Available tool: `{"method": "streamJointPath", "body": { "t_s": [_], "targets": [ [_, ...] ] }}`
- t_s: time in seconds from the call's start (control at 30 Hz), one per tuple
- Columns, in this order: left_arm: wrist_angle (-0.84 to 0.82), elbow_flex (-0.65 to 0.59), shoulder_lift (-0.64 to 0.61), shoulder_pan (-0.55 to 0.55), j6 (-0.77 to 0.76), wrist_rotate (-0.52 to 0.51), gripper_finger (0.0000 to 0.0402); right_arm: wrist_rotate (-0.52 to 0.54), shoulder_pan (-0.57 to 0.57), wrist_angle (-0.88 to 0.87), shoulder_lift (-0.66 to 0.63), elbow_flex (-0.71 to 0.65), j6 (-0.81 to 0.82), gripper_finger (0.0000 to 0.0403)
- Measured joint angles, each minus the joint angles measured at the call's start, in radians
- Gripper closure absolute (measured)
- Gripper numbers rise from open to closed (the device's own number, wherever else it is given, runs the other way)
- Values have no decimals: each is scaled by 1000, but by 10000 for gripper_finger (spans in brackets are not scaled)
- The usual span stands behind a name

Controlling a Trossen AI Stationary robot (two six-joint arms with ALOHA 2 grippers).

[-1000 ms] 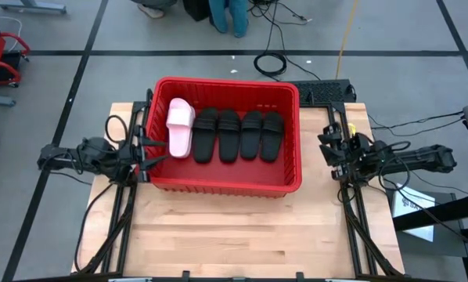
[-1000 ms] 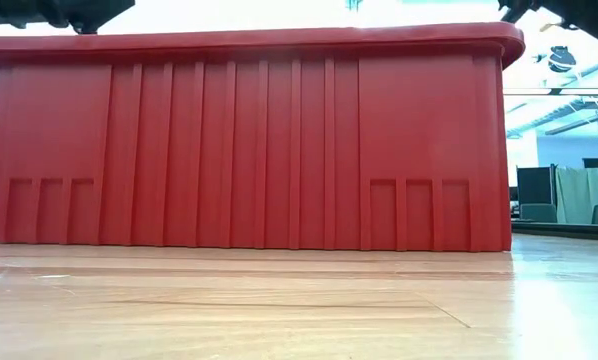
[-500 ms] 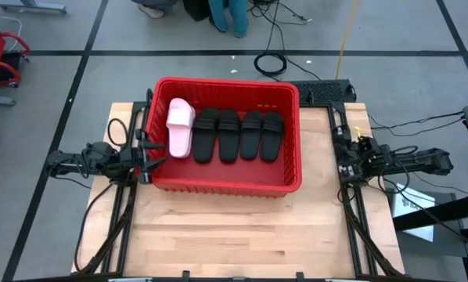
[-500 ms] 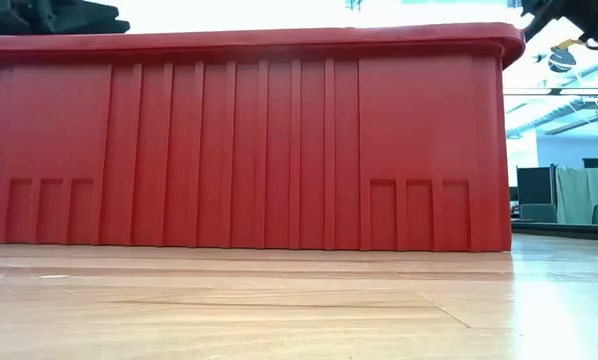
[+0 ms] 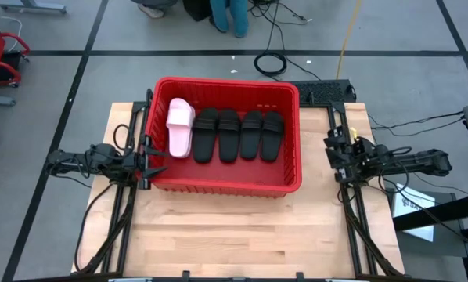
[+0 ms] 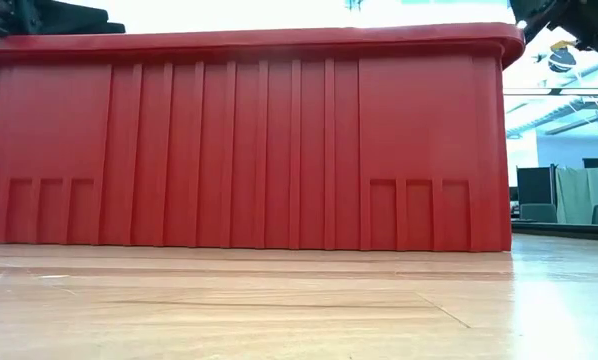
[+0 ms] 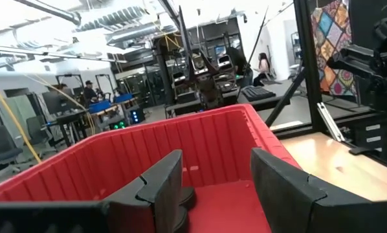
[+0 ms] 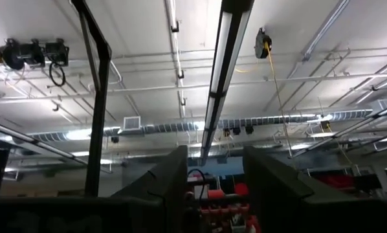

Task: Pick and place slides into bin
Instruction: Return to Home Position

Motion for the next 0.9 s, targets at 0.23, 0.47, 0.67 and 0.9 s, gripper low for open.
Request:
{"method": "streamJointPath", "body": {
  "t_s": [0.23,0.47,0.67,0.9],
  "targets": [
    [-11,2,0,0,-6,-8,213,2,0,-106,0,-1,-18,264],
    [-16,2,0,0,-38,-23,213,166,0,-256,0,-2,-21,264],
    [-17,2,0,0,-45,-25,213,178,0,-414,0,-2,-84,264],
    [-16,2,0,0,-46,-25,213,214,0,-595,0,-2,-156,264]
  ]
}}
